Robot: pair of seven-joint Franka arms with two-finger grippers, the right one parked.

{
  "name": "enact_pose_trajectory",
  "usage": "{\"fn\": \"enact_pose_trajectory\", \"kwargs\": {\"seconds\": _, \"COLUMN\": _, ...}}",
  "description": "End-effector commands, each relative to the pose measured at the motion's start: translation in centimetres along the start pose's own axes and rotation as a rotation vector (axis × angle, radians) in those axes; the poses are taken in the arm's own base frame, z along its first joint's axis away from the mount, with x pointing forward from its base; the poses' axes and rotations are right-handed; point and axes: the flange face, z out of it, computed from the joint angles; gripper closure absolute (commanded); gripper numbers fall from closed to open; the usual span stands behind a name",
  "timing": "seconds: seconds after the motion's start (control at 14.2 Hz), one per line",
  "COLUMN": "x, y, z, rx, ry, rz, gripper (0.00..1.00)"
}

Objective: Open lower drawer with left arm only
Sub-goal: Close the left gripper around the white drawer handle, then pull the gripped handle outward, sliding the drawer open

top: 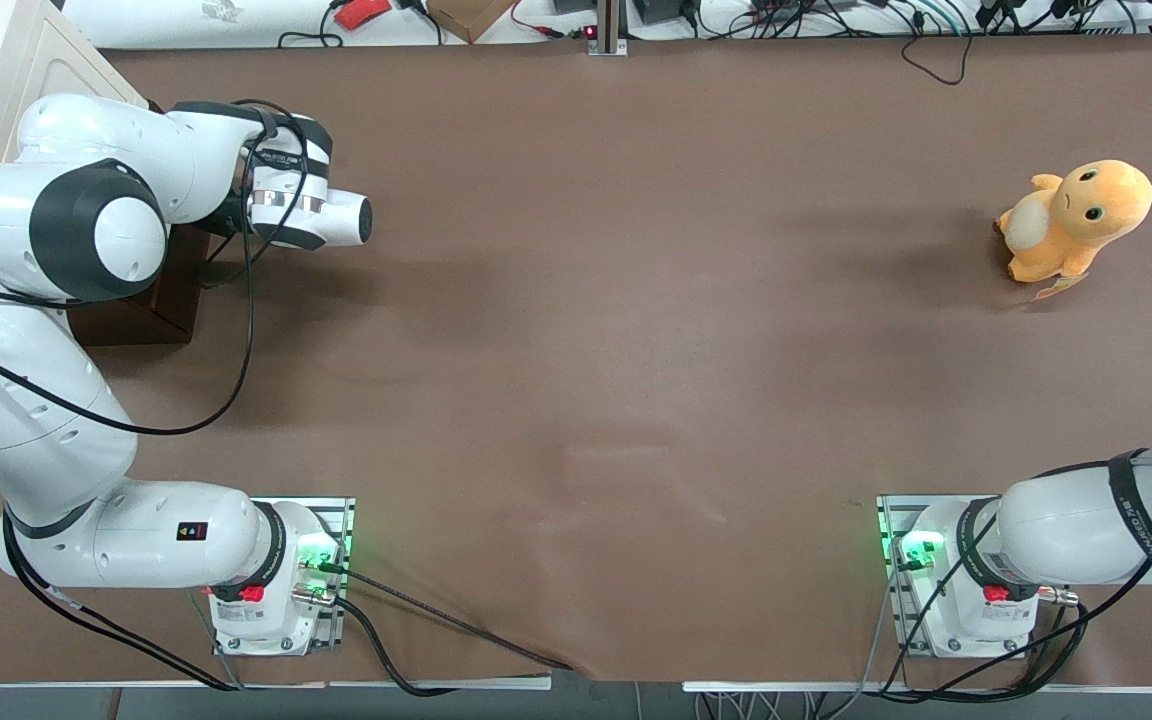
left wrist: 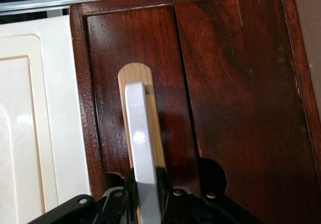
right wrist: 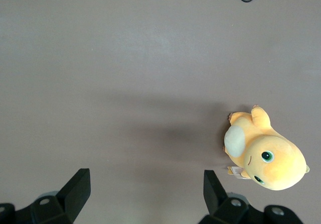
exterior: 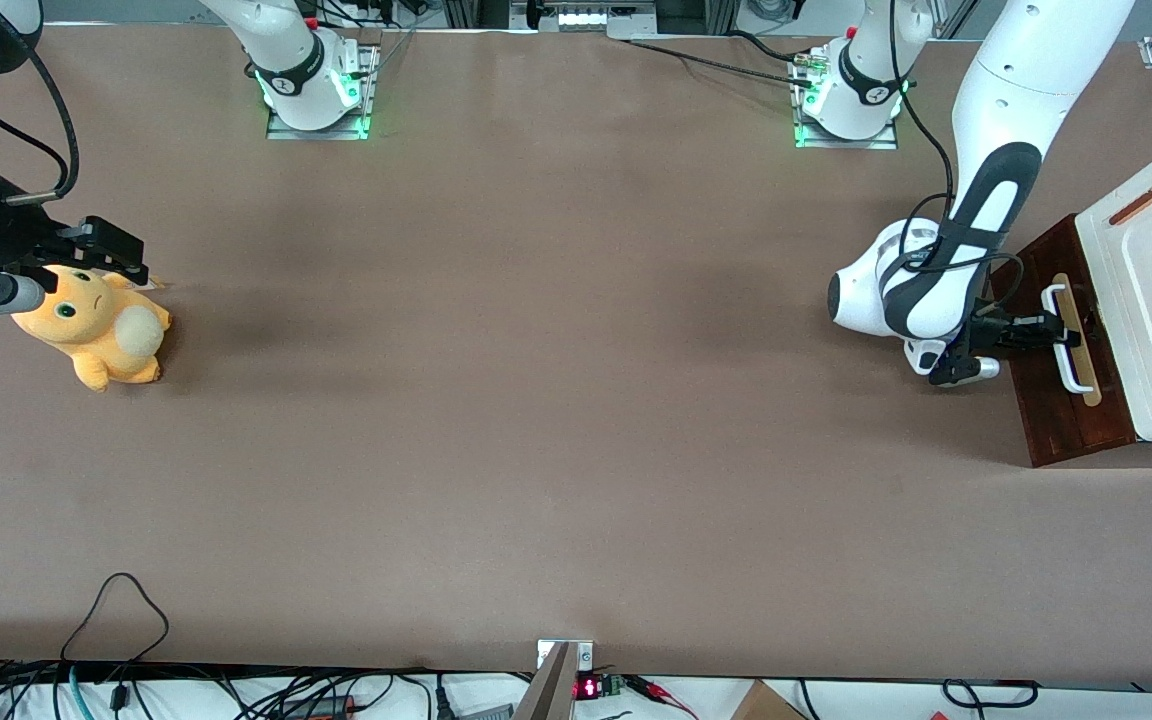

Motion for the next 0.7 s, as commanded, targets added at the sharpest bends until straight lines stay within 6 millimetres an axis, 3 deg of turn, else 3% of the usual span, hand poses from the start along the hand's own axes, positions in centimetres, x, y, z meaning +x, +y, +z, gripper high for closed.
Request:
{"fn": "enact_pose_trajectory", "kwargs": {"seconds": 0.0, "x": 0.7, "y": -0.5, "z": -0.4, "rx": 0.0, "ry": 0.015, "rz": 0.016, "gripper": 1.0}}
{"fn": "enact_pose_trajectory", "kwargs": {"seconds": 0.63, "x": 3.1, "y": -1.0, "z": -10.3, "rx": -0.117, "ry": 0.128, "rz": 0.024, "gripper": 1.0}}
